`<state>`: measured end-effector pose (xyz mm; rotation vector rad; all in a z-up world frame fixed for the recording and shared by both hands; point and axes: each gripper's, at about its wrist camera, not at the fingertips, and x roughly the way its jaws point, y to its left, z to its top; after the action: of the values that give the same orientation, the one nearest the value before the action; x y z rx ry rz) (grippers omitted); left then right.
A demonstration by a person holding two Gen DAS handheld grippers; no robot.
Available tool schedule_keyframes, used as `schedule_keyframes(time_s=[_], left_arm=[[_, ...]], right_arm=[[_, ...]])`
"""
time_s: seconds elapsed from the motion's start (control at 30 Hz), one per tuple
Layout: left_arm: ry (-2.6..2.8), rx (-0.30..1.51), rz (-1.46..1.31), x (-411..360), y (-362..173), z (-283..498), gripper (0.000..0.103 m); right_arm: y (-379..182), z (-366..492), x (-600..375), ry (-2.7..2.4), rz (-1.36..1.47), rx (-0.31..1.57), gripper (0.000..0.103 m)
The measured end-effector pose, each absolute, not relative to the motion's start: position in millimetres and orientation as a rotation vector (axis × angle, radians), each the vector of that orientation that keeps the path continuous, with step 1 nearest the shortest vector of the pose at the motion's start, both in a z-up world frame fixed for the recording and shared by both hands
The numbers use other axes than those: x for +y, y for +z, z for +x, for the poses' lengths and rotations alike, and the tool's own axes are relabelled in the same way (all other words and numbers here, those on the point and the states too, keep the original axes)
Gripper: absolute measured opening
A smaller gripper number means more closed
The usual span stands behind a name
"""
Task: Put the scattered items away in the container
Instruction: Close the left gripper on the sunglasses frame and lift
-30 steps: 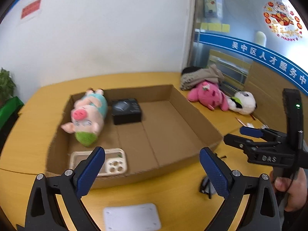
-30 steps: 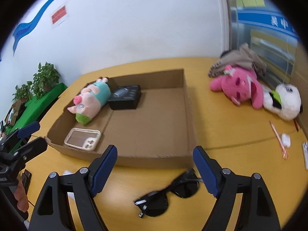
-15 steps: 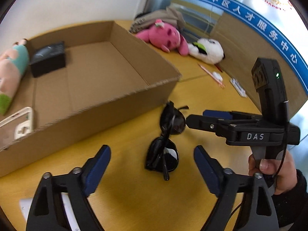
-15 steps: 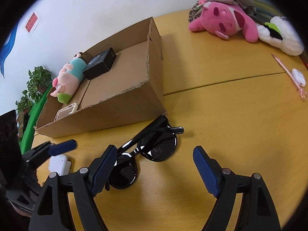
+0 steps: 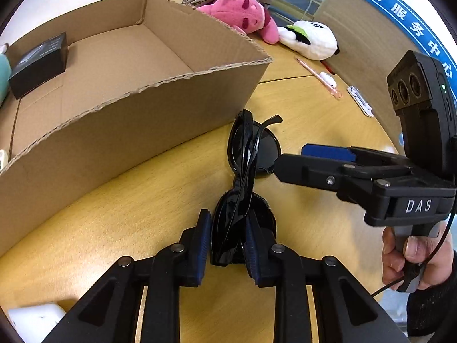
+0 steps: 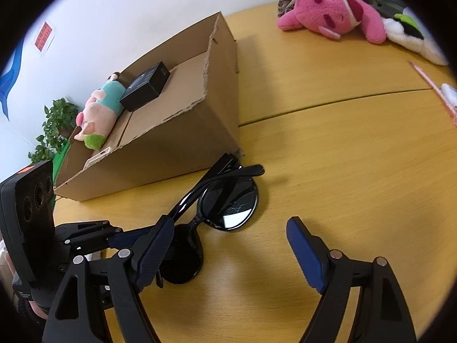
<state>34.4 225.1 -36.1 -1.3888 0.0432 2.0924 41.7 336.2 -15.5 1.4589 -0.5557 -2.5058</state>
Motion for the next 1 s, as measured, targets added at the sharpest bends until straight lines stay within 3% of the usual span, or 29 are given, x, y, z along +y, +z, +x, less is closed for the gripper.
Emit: schedule_keyframes(time_s=[0.1,0.17,0.4,0.6,0.8,0.87,1.0], left_arm=[[2.101,0.027,-1.387,221,-35,38,0.024],[2.100,0.016,-1.374,219,-34,42,0.011],[2.109,0.053,-1.355,215,-32,51,0.009],[2.133,0.022,-1.321,205,-26,57,0.008],[2.154,0.044,-1.253,204,-11,71,0.006],[2.165,0.053,-1.234,203,-6,74,0.006],[2.182,0.056,-1.215,197,-1,78,0.005]], right_arm=[[-17,40,330,-2.444,1.445,-0.614,0.081],[-21,37,323,-2.390,1.441,-0.655,0.081],[-22,30,295,-2.390,1.444,-0.572,0.083],[-24,35,295,-2.366,1.440,-0.611,0.061],[-15,38,279,-2.333,1.419,-0.592,0.058],[-12,38,274,-2.327,1.411,-0.578,0.046],[-2,41,269,-2.343,1.375,-0.567,0.036]])
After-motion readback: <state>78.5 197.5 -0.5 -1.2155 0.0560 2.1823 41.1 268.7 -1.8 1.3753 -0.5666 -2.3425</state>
